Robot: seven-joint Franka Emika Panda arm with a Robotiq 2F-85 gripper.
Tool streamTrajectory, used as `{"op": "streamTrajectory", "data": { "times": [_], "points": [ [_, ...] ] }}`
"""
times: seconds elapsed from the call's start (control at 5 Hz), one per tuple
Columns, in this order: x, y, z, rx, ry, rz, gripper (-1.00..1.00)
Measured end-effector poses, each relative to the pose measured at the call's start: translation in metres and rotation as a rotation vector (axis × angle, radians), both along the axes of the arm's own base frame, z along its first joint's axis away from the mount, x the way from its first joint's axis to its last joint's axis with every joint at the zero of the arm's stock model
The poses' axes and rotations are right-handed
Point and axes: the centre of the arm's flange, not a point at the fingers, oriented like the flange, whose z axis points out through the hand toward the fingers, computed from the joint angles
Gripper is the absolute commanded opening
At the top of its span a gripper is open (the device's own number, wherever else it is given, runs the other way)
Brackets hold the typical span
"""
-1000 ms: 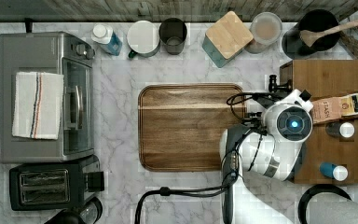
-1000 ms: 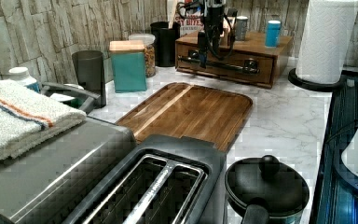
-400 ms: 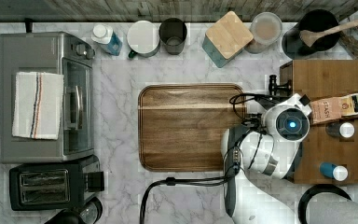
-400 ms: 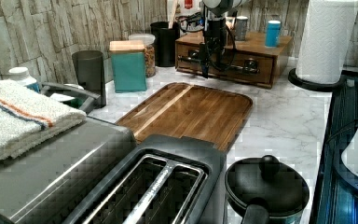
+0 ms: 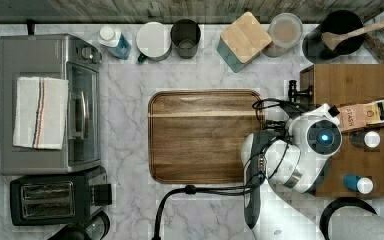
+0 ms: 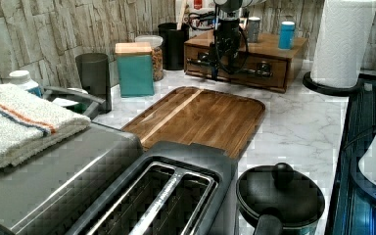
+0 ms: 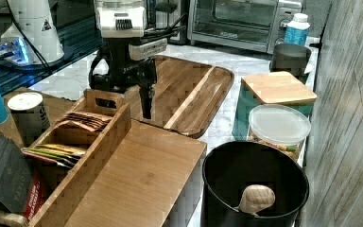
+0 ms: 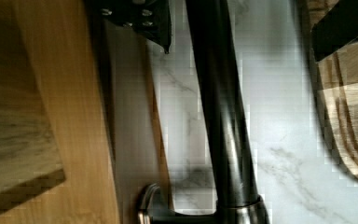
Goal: Open the drawer.
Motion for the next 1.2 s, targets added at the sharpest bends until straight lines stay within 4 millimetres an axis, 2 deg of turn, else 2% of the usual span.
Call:
{"op": "streamTrajectory", "data": {
  "times": [0.2,0.6,0.8,1.2],
  "points": [
    [0.001,-0.001,-0.006,0.004,-0.019,-0.001,1.00],
    [0.010,0.011,-0.010,0.006,-0.026,0.041,1.00],
    [0.012,0.013,-0.008,0.036,0.030,0.071,1.00],
    [0.013,0.032,-0.004,0.124,0.060,0.171,1.00]
  ]
}}
